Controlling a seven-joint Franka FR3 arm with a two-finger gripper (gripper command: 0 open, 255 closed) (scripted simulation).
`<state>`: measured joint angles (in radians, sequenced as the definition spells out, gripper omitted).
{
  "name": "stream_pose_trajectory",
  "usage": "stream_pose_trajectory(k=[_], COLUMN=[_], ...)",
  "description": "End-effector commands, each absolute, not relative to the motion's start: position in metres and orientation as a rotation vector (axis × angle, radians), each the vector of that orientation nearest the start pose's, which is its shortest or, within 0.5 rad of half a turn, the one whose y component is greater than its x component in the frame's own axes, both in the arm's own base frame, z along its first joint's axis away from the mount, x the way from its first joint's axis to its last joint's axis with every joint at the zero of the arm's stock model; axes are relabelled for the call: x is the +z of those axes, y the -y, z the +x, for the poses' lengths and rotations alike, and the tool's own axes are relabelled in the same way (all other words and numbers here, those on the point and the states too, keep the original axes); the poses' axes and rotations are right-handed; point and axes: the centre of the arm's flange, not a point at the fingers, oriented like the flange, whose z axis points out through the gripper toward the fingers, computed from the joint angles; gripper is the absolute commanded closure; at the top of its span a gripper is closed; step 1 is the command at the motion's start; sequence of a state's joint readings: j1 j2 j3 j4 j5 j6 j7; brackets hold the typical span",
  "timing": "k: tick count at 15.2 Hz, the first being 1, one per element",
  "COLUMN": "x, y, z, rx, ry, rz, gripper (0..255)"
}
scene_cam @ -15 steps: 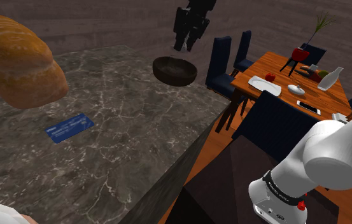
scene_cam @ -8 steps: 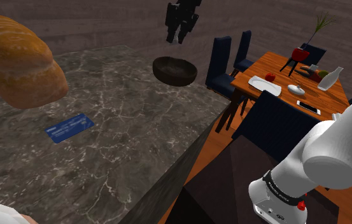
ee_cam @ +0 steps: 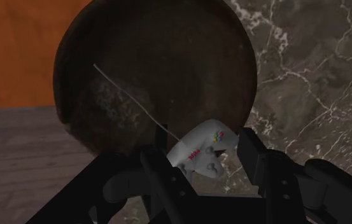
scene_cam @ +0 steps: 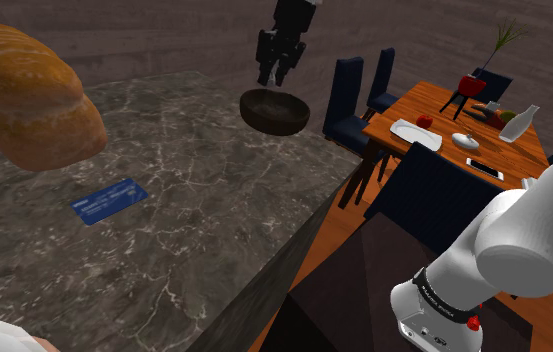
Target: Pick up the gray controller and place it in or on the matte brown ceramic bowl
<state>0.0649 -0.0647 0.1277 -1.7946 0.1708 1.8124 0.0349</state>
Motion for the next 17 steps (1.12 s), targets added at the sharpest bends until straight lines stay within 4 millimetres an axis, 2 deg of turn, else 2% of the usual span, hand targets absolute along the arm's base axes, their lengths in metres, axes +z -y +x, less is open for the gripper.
stream_pose_trajectory(k=[1, 6, 14, 15, 17], x=[0.565, 0.538, 0.538, 0.538, 0.538], y=[-0.121, -0.121, -0.121, -0.121, -0.121], z=[0.537, 0.537, 0.537, 0.537, 0.537], rx=[-0.095, -0.095, -0.095, -0.095, -0.095], ry=[0.184, 0.184, 0.184, 0.184, 0.184], rz=[-2.967, -2.967, -2.967, -2.967, -2.967], gripper=[255, 255, 255, 0, 0])
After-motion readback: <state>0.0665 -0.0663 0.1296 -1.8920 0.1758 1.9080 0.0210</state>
